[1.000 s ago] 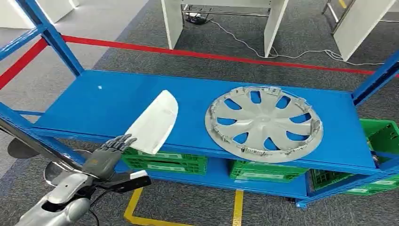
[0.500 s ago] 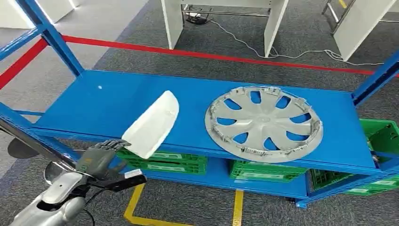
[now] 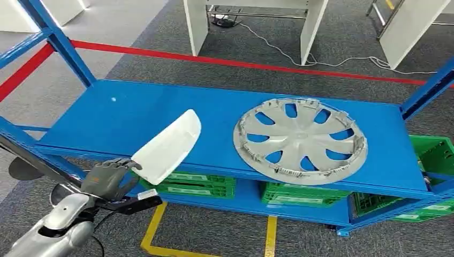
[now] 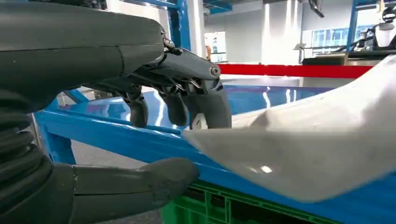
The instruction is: Take the parts from the cabinet and place them on the table.
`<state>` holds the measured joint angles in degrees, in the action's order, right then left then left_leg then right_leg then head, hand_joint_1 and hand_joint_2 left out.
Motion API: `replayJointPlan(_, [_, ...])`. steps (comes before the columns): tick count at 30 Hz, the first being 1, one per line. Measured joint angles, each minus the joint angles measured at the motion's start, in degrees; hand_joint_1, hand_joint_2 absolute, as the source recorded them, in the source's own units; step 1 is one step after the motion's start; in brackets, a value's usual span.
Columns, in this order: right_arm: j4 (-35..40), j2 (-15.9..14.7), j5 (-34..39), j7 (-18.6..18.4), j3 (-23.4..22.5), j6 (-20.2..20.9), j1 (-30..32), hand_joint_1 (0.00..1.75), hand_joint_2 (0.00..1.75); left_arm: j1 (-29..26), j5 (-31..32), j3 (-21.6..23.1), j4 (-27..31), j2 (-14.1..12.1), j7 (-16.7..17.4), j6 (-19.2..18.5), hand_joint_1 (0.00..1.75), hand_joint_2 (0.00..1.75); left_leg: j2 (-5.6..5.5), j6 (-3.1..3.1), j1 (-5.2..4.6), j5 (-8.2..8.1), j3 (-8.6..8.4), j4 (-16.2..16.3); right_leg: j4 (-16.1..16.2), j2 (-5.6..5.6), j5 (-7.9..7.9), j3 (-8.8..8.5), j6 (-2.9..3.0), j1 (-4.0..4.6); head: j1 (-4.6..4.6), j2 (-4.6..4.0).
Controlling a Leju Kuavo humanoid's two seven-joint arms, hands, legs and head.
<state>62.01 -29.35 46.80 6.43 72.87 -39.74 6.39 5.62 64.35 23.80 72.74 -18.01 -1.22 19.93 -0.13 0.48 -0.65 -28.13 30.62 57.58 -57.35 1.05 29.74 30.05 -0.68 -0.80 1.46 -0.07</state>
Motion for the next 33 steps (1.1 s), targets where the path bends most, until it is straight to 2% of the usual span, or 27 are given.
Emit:
replayJointPlan(3, [-0.13, 0.00, 0.20, 0.20, 0.15, 0.00, -0.04, 0.00, 0.00, 0.06, 0.37, -0.04, -0.26, -0.02, 0.00, 0.33, 0.99, 1.75, 0.00, 0.00, 0.00, 0.00, 0.00, 0.00, 0.00, 0.00, 0.00, 0.00, 0.00, 0.00, 0.00, 0.00])
replayJointPlan(4, [-0.15, 0.00, 0.35, 0.33, 0.22, 0.00, -0.07, 0.00, 0.00, 0.07, 0.46, -0.04, -0.33, -0.07, 0.00, 0.50, 1.50, 1.75, 0.00, 0.00, 0.00, 0.00, 0.00, 0.00, 0.00, 0.00, 0.00, 0.01, 0.00, 0.00, 0.02, 0.00])
replayJointPlan(6, [-0.22, 0.00, 0.74, 0.48, 0.39, 0.00, -0.17, 0.00, 0.00, 0.12, 0.50, -0.09, -0.35, -0.11, 0.00, 0.88, 1.75, 1.75, 0.00, 0.00, 0.00, 0.00, 0.00, 0.00, 0.00, 0.00, 0.00, 0.01, 0.00, 0.00, 0.00, 0.00])
replayJointPlan(33, [-1.18, 0.04, 1.59, 1.46, 2.32, 0.00, -1.86, 0.00, 0.00, 1.18, 3.10, -1.95, -0.66, -1.18, 0.55, 4.28, 1.75, 1.75, 0.00, 0.00, 0.00, 0.00, 0.00, 0.00, 0.00, 0.01, 0.00, 0.01, 0.00, 0.00, 0.00, 0.00])
